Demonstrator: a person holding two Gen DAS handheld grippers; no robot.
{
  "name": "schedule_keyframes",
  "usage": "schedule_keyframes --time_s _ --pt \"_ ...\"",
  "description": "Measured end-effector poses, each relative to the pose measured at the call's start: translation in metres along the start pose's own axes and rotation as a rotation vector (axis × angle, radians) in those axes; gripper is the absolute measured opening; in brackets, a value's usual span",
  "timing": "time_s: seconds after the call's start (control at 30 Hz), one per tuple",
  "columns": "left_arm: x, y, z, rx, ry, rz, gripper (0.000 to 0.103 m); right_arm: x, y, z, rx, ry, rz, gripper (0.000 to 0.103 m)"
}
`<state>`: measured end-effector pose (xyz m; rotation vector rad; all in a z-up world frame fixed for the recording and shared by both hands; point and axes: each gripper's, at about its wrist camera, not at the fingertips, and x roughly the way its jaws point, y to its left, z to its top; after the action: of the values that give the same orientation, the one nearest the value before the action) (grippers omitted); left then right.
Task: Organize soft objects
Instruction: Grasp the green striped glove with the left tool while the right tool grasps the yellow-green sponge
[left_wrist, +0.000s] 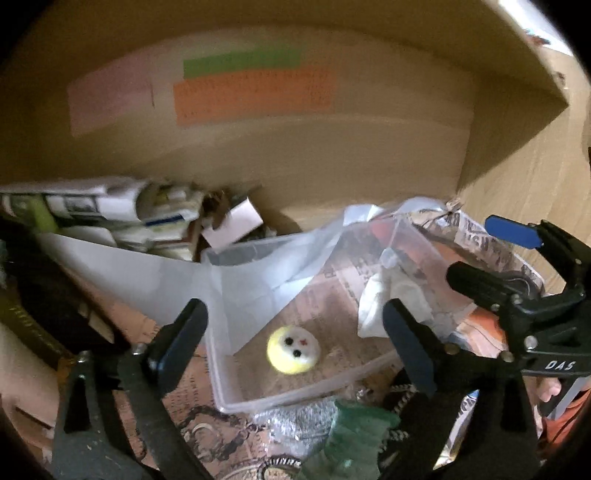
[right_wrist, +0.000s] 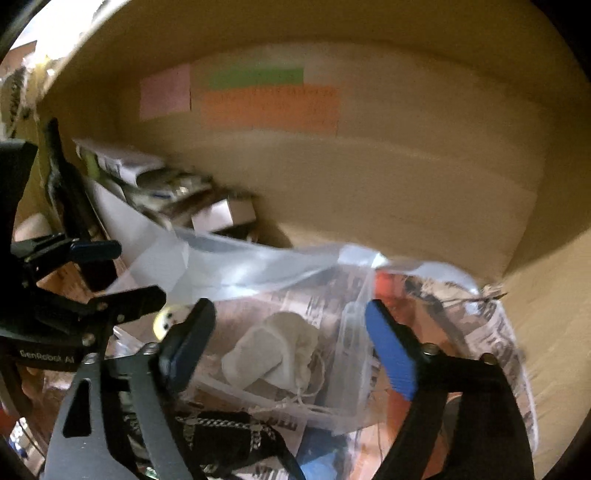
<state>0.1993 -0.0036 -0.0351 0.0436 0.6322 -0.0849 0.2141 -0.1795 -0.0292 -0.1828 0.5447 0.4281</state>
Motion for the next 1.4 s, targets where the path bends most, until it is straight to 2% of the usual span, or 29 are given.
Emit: schedule_keyframes --time_s 0.17,0.33,0.5,0.7,0.97,1.03,1.1,1.23,1.3,1.37,1.4 --pt "-0.032 -0.006 -0.012 0.004 -0.064 0.03 0.103 -0.035 0.003 -0.006 0.007 -0.075 0.006 0.102" --pt "-0.048 -0.01 -0.03 -0.003 -0.063 0.023 0.103 -0.055 0.009 -0.022 -0.003 -0.102 -0.004 0.103" --pt "-0.05 -0.011 -0.055 -0.032 -0.025 0.015 0.103 -0.061 0.012 -0.046 0.028 -0.067 0.017 0.103" --pt "-0.043 -0.008 -0.085 -0.087 0.061 -0.006 0.103 -0.062 0.017 -0.073 0.052 -0.012 0.021 0.103" --pt "-0.03 -0.013 -0.118 -0.099 0.111 -0.034 0.103 -0.052 0.024 -0.112 0.076 0.113 0.057 0.103" --pt "-0.028 -0.013 -0.123 -0.105 0.112 -0.042 0.097 -0.051 0.022 -0.118 0.077 0.133 0.069 0.103" --pt "-0.026 -0.015 -0.124 -0.101 0.122 -0.061 0.082 -0.05 0.02 -0.123 0.088 0.153 0.086 0.103" --pt "-0.02 -0.018 -0.124 -0.1 0.136 -0.083 0.069 -0.05 0.021 -0.131 0.092 0.206 0.133 0.102" --pt "-0.019 -0.017 -0.124 -0.1 0.136 -0.093 0.06 -0.05 0.023 -0.134 0.085 0.213 0.15 0.093" --pt "-0.019 -0.017 -0.124 -0.096 0.135 -0.108 0.051 -0.048 0.023 -0.138 0.08 0.233 0.16 0.076" --pt "-0.019 -0.017 -0.124 -0.093 0.137 -0.116 0.048 -0.046 0.022 -0.139 0.083 0.241 0.164 0.071"
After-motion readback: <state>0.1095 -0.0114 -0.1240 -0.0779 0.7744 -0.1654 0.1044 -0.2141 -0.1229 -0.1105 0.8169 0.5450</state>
